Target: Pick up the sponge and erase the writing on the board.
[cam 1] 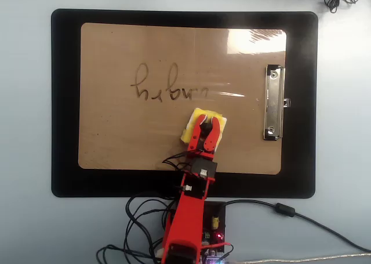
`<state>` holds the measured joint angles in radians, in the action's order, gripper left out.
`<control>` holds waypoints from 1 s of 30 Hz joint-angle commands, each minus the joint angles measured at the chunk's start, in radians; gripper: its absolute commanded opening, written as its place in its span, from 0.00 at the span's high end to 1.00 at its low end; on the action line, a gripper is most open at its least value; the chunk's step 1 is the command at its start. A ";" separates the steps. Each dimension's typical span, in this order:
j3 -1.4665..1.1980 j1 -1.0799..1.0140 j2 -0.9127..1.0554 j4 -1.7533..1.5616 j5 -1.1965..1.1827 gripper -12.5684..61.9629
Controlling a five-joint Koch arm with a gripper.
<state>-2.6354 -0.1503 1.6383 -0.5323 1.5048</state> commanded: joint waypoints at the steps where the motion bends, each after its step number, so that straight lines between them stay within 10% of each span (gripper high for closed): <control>1: 0.130 0.009 -0.095 -0.015 0.064 0.93; 6: 0.568 0.014 -0.488 -0.017 0.064 0.93; 13: -0.015 0.086 0.126 0.044 0.064 0.93; 20: 0.758 0.087 -0.594 0.044 0.060 0.93; 27: 0.121 0.094 0.008 0.057 0.060 0.93; 30: 0.268 0.094 -0.143 0.058 0.058 0.93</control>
<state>-2.4559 -0.0476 1.5616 -0.4587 1.5478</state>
